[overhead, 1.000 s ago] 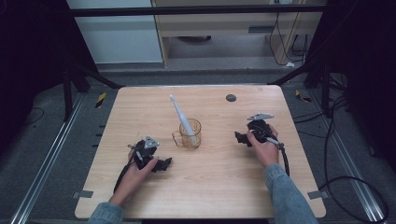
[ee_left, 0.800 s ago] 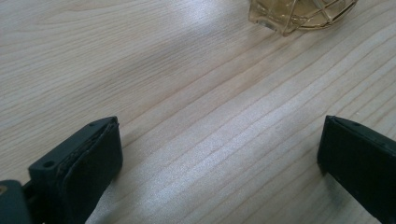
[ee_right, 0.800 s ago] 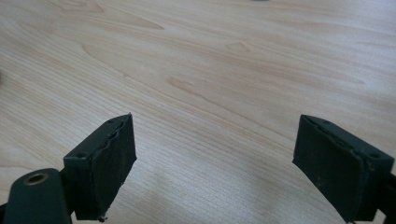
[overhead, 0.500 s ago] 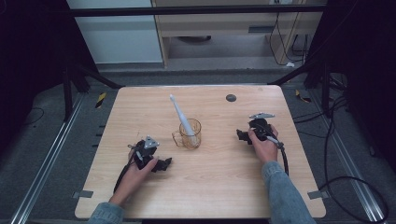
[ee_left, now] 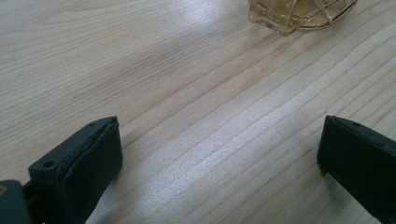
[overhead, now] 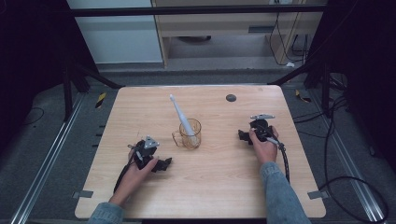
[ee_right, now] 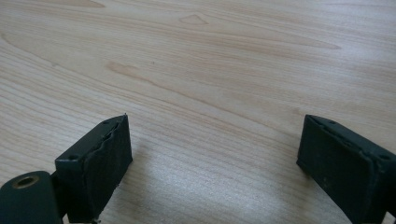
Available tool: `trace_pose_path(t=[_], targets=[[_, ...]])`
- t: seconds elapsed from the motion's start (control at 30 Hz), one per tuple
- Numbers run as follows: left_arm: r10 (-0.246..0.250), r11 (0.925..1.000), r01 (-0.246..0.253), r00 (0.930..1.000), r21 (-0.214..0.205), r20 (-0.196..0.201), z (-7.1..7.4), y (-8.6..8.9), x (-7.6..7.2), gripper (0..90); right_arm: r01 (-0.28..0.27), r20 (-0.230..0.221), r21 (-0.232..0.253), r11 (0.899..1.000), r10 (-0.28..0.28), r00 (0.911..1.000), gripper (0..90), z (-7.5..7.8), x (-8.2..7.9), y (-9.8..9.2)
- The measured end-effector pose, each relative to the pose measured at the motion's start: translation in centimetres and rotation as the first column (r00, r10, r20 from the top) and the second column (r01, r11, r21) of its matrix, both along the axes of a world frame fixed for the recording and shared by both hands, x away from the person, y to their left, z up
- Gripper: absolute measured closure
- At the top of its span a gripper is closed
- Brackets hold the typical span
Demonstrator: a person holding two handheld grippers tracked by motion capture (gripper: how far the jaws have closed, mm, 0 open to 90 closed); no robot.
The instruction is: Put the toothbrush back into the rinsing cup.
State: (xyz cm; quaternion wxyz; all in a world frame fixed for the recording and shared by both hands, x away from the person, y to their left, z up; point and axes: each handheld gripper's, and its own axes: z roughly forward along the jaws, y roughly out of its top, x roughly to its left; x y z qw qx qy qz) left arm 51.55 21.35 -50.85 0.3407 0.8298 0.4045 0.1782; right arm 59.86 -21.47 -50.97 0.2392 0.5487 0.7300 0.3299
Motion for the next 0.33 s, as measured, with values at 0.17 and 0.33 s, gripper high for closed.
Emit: trace_pose_path(t=[0.17,0.33], targets=[[0.000,1.0000,0.000,1.0000,0.000,0.000,0.00,0.00,0.00,0.0,0.028,-0.015,-0.017,0.999,-0.028,0.9995,3.9,-0.05,0.00,0.24],[0.000,1.0000,0.000,1.0000,-0.001,0.000,-0.01,0.00,-0.01,0.0,0.105,-0.026,-0.020,0.994,-0.106,0.9940,0.2,-0.12,0.02,0.18]])
